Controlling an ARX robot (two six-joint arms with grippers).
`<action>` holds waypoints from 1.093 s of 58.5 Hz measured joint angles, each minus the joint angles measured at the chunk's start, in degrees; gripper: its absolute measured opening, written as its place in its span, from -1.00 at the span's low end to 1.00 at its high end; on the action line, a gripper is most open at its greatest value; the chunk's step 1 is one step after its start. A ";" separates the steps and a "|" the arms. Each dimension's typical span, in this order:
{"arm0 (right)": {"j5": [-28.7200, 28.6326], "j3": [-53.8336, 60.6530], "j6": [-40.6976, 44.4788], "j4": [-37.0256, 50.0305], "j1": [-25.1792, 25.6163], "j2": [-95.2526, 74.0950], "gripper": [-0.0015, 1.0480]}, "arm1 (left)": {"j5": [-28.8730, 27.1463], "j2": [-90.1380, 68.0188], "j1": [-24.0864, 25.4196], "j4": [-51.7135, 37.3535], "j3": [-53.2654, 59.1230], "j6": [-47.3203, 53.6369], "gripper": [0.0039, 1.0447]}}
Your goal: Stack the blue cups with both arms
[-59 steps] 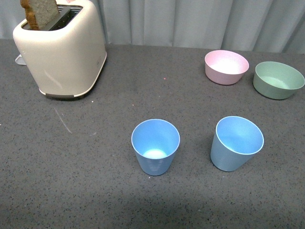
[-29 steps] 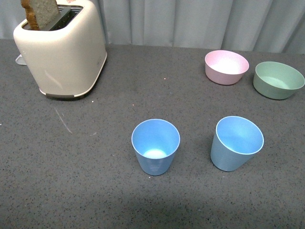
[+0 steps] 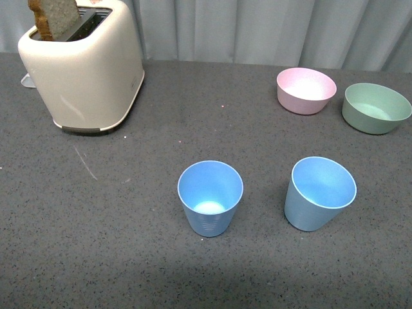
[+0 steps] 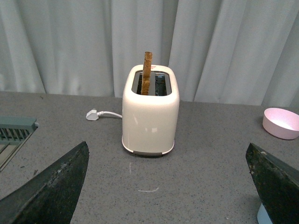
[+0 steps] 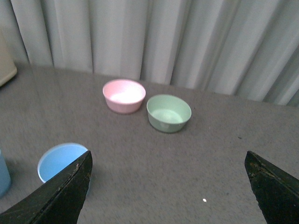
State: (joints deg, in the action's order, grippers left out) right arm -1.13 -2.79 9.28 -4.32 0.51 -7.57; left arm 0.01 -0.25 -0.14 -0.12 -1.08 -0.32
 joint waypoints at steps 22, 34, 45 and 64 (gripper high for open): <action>1.31 -14.34 -0.72 20.50 -3.02 -53.81 0.81 | 0.00 0.02 0.00 0.00 0.00 0.02 0.88; 0.13 -25.14 -8.20 14.82 -6.88 -72.67 0.81 | 0.00 0.02 0.00 0.00 0.00 0.02 0.88; 1.51 -33.03 -15.85 12.57 -11.37 -87.23 0.81 | 0.00 0.02 0.00 0.00 0.00 0.02 0.88; 3.21 -39.71 -22.25 8.39 -15.23 -98.25 0.65 | 0.00 0.02 0.00 0.00 0.00 0.02 0.88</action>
State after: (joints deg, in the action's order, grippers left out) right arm 2.09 -42.50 -12.97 4.08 -14.72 -105.82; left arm 0.01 -0.23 -0.14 -0.12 -1.08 -0.30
